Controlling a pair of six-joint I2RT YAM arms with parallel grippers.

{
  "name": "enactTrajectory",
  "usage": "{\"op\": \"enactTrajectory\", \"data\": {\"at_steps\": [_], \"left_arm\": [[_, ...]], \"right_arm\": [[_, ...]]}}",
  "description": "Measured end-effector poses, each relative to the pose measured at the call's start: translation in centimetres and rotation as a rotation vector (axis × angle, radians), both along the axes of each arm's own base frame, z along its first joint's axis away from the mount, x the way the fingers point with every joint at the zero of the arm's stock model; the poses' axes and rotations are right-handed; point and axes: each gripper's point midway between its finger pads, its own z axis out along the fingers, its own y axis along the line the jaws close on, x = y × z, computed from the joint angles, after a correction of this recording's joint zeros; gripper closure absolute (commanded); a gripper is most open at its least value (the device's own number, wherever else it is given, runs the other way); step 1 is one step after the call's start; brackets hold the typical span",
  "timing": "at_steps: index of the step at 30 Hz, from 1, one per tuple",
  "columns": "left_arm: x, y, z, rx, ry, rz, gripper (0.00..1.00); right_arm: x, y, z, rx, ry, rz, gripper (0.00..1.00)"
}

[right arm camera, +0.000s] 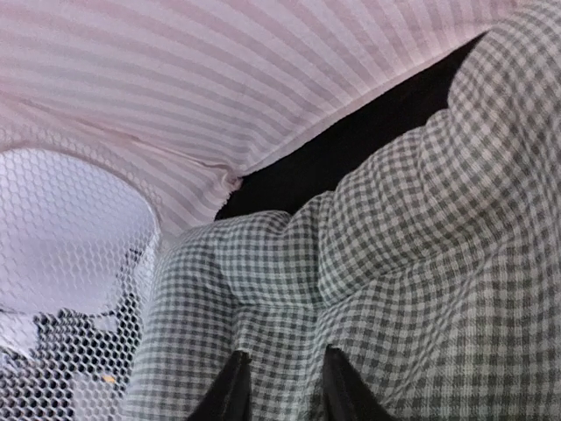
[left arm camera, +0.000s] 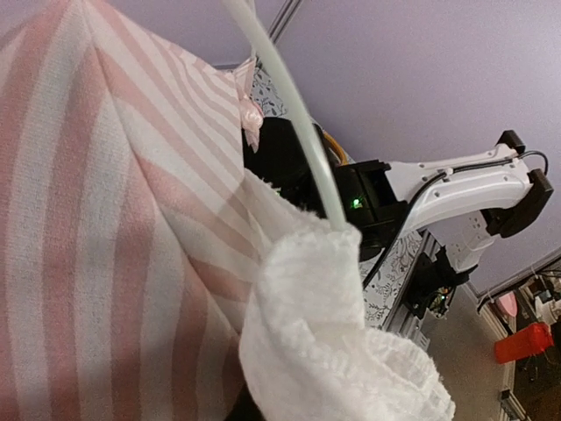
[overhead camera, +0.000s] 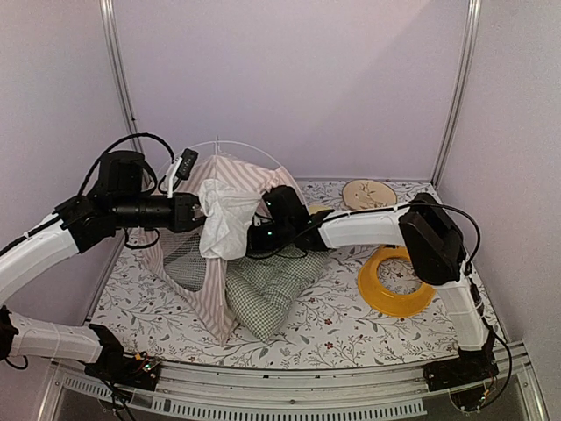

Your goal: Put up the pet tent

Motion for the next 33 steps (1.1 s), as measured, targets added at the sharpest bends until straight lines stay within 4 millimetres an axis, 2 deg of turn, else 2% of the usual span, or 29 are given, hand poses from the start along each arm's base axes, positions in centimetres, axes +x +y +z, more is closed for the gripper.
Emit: {"op": "enactTrajectory", "data": {"at_steps": [3, 5, 7, 10, 15, 18, 23, 29, 33], "left_arm": [[-0.1, 0.2, 0.0, 0.004, 0.001, 0.005, 1.0], [-0.1, 0.2, 0.0, 0.005, 0.002, 0.007, 1.0], [-0.1, 0.2, 0.0, 0.006, 0.004, 0.006, 1.0], [-0.1, 0.2, -0.1, 0.006, 0.005, 0.007, 1.0], [0.1, 0.3, -0.1, 0.006, 0.008, 0.011, 1.0], [0.1, 0.3, -0.1, 0.006, 0.008, 0.011, 1.0], [0.2, 0.3, -0.2, 0.006, 0.011, 0.009, 1.0], [0.2, 0.2, -0.3, 0.005, 0.012, 0.008, 1.0], [0.3, 0.1, -0.3, 0.004, 0.014, 0.004, 1.0]], "right_arm": [[-1.5, -1.1, -2.5, -0.025, -0.021, 0.014, 0.37], [-2.8, -2.6, -4.1, -0.05, -0.023, 0.019, 0.32], [-4.2, -4.2, -4.6, -0.062, -0.031, 0.022, 0.29], [-5.4, -5.4, -2.4, -0.028, -0.069, 0.024, 0.26], [-5.6, -5.7, 3.8, 0.078, -0.19, 0.0, 0.23], [-5.7, -5.8, 5.5, 0.102, -0.22, -0.008, 0.22], [-6.5, -5.8, 4.1, 0.038, -0.27, -0.003, 0.22], [-10.9, -5.3, 1.5, -0.044, -0.333, 0.092, 0.21], [-12.0, -5.0, 1.2, -0.065, -0.361, 0.117, 0.21]]}}
